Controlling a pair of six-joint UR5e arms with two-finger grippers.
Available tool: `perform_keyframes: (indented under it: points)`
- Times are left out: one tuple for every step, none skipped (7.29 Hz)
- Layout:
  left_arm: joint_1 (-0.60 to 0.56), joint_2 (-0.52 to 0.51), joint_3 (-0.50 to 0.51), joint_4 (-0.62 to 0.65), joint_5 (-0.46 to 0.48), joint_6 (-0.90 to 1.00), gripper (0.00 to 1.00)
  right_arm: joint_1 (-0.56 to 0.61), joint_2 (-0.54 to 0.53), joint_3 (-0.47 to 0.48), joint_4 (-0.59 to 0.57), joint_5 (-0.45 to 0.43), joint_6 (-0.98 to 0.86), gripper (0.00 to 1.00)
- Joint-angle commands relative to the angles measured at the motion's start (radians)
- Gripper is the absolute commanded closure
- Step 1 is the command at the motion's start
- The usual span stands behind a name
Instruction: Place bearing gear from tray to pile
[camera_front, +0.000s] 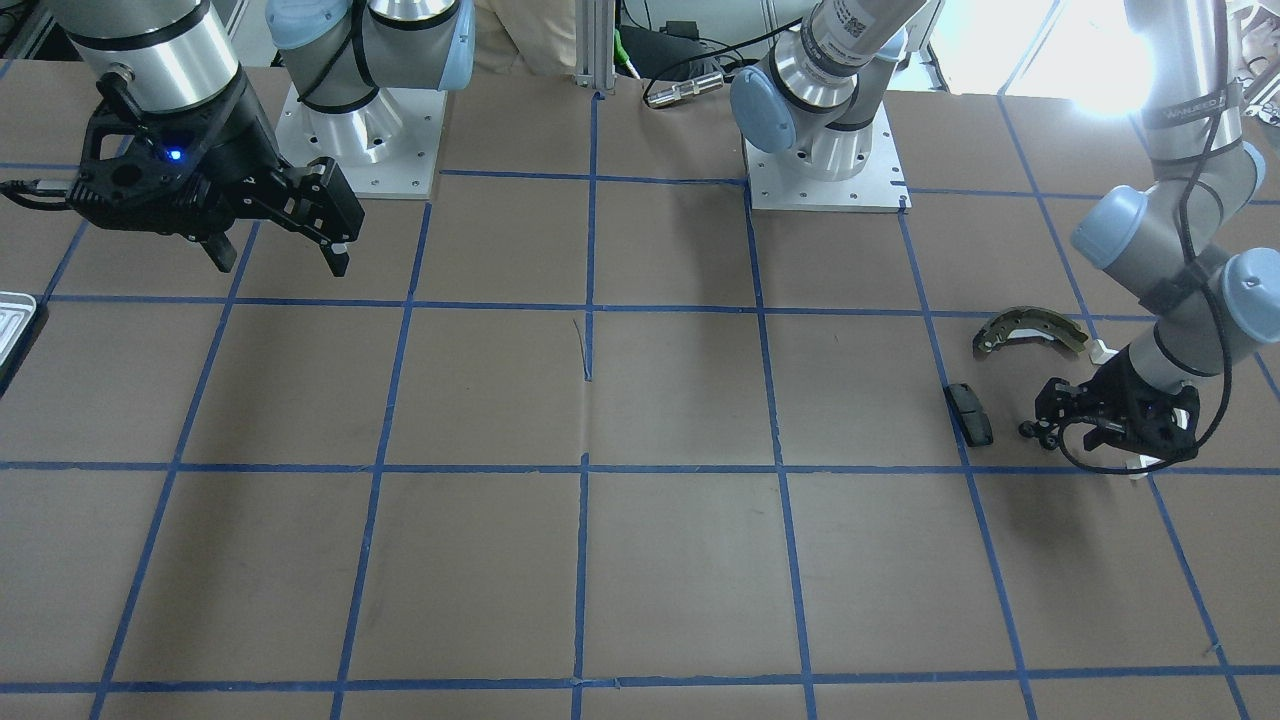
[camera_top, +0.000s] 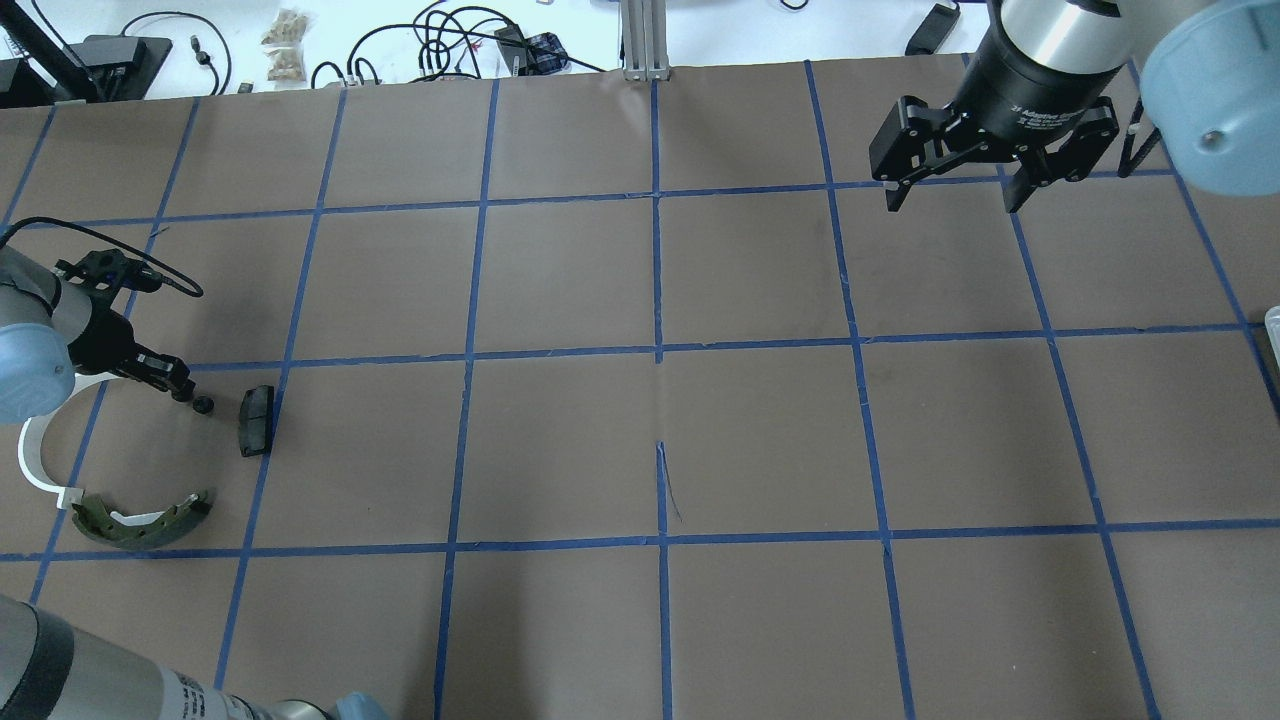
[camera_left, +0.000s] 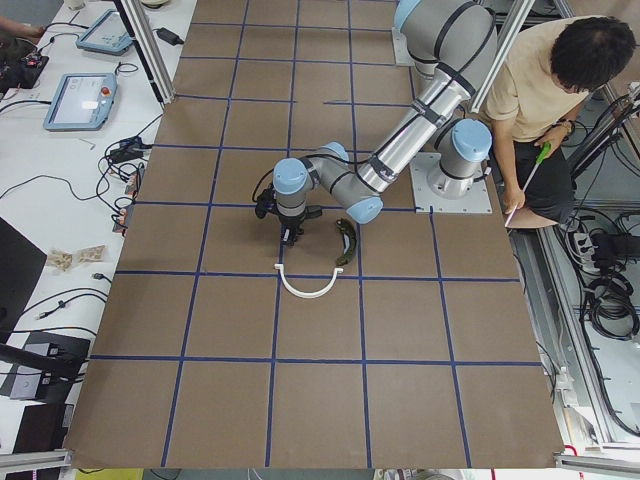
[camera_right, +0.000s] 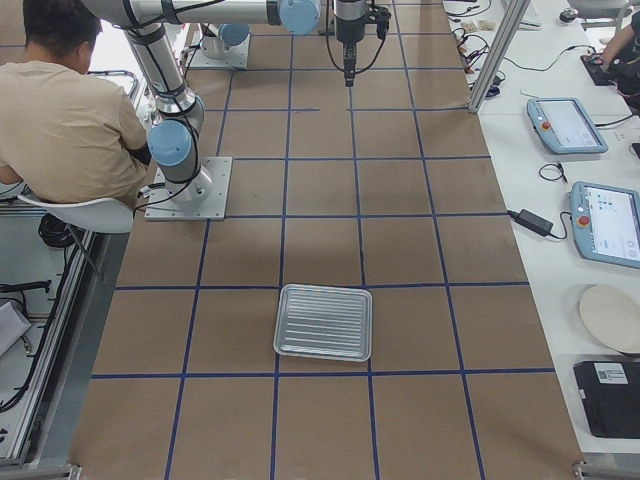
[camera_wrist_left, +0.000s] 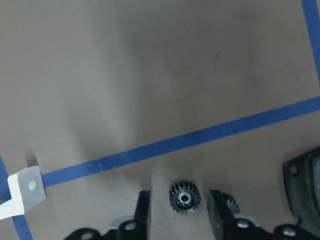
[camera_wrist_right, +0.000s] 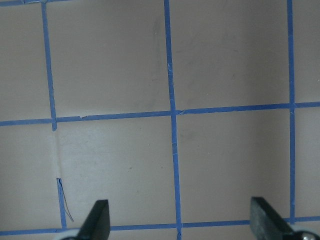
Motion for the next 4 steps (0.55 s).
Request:
perform_keyframes:
  points:
    - [-0.028, 0.052, 0.015, -0.077, -0.001, -0.011, 0.3, 0.0, -0.005, 0.0, 0.0, -0.001, -0.001, 0.0]
    - [-0.088, 0.096, 0.03, -0.12, 0.001, -0.086, 0.3, 0.0, -0.005, 0.0, 0.0, -0.001, 0.001, 0.0]
    - [-0.181, 0.148, 0.047, -0.171, 0.005, -0.185, 0.3, 0.0, -0.005, 0.0, 0.0, -0.001, 0.003, 0.0]
    - [-0.279, 0.202, 0.075, -0.241, 0.007, -0.28, 0.26, 0.0, -0.005, 0.0, 0.0, -0.001, 0.003, 0.0]
